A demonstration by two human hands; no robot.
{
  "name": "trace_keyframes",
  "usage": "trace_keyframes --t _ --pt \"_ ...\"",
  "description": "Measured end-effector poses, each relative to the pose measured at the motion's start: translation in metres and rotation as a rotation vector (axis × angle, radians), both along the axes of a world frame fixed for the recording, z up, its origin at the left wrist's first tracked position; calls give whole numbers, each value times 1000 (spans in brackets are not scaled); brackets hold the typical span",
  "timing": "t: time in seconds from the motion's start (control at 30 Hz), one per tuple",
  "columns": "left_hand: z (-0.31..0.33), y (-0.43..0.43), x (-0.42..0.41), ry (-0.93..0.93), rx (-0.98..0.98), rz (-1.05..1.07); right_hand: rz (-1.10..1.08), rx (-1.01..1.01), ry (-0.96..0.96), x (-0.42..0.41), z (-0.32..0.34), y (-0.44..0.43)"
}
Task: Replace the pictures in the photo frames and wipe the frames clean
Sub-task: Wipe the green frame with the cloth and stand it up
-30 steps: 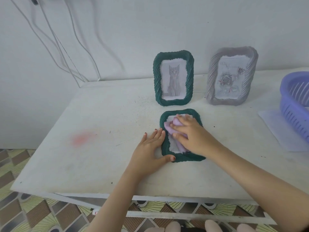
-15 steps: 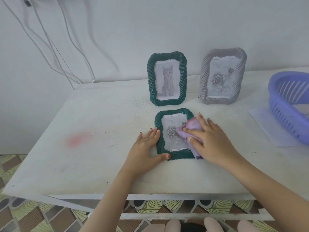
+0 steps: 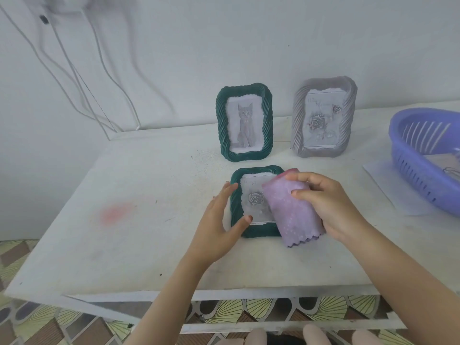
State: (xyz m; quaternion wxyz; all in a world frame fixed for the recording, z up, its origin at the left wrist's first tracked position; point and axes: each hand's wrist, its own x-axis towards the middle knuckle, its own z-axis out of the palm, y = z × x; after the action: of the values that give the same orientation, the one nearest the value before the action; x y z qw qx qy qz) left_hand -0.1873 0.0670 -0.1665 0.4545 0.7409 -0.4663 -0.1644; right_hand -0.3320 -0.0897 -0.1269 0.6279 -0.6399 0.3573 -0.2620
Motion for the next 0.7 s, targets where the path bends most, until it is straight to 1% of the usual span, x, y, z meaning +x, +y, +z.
trace_keyframes --t 0.03,0.1,0.13,0.2,0.27,0.37,0.43,0.6,0.63,0.7 --pt "7 -2 -5 114 -73 -8 3 51 -43 1 4 3" --pt "21 -6 -15 423 -196 -78 20 146 -124 5 10 10" --pt "27 -8 -17 548 -243 -121 35 198 -168 8 12 14" --pt "31 -12 -17 691 -275 -168 69 277 -239 15 14 22" --pt "31 -14 -13 771 -266 -156 91 286 -263 21 14 28" --pt "31 -14 -1 774 -269 -61 104 205 -238 26 9 32" --pt "31 -11 12 743 -269 -3 98 99 -199 25 2 31" --pt "35 -1 57 617 -158 218 55 -443 164 10 -27 17" --pt "35 2 67 582 -119 265 38 -532 227 6 -33 15" --pt "31 5 85 456 3 357 -13 -643 326 0 -45 10"
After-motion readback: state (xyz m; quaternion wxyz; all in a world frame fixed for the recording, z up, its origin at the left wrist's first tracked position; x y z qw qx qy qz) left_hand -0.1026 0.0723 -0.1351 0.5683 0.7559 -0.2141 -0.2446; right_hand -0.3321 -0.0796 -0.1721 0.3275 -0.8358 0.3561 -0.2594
